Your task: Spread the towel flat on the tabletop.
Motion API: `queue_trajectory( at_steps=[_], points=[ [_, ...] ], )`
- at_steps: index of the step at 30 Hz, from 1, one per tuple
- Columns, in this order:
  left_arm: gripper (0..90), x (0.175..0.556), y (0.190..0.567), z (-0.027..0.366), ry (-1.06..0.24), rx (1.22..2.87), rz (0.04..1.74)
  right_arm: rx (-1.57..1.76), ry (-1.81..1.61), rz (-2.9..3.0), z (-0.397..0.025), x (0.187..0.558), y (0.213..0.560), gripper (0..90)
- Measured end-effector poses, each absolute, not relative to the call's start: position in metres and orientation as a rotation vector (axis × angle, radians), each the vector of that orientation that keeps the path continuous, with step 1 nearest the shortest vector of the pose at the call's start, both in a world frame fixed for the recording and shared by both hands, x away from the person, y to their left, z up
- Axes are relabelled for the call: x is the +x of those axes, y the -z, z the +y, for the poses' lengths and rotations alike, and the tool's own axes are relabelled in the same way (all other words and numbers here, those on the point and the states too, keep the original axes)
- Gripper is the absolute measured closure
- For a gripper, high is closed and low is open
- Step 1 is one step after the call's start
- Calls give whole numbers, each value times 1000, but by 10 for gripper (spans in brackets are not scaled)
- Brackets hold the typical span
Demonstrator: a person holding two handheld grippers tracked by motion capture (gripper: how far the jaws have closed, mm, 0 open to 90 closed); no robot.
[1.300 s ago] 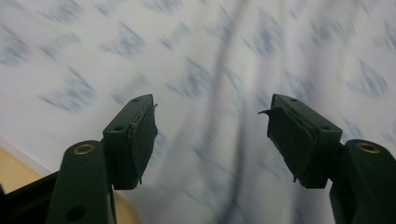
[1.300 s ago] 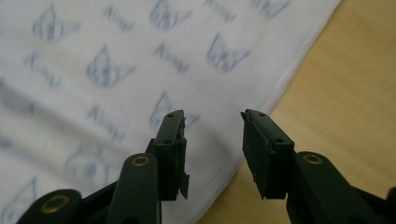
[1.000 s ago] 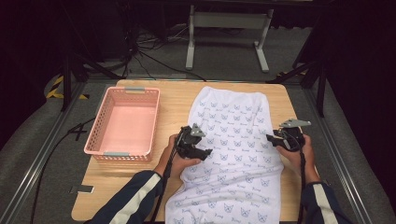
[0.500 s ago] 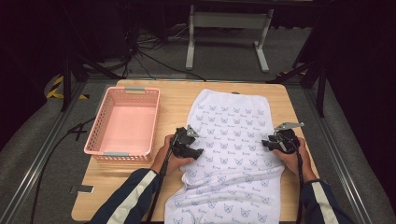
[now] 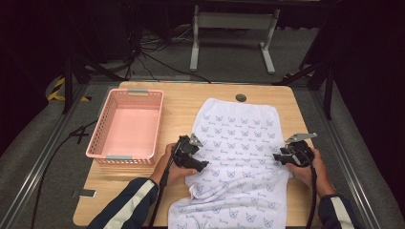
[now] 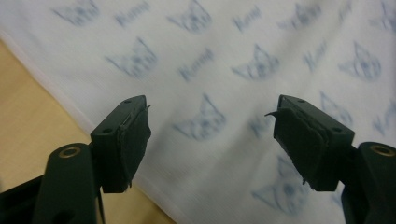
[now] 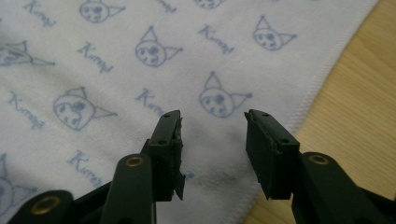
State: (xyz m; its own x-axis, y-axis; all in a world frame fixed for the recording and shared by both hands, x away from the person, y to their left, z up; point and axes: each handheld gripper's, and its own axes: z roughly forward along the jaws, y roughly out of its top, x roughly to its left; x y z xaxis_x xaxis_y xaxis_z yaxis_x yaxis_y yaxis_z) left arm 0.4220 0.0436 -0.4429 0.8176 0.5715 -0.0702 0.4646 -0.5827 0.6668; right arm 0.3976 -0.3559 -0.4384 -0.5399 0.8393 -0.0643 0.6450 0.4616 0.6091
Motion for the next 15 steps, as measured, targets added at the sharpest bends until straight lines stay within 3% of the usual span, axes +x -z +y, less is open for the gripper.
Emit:
queue_trajectory(
  at_steps=[5, 7, 10, 13, 15],
  points=[
    [265, 462, 432, 31, -265, 2225, 849, 1290, -849, 2205, -368, 416, 421, 528],
    [271, 488, 433, 22, -309, 2206, 937, 1312, -844, 2140, -370, 439, 419, 527],
    [286, 505, 443, 16, -382, 2258, 995, 1361, -884, 2108, -369, 457, 425, 533],
    [341, 515, 458, 15, -353, 2255, 1065, 1334, -848, 2164, -361, 468, 437, 527],
    [333, 515, 459, 16, -355, 2237, 1059, 1334, -815, 2197, -355, 472, 444, 525]
  ],
)
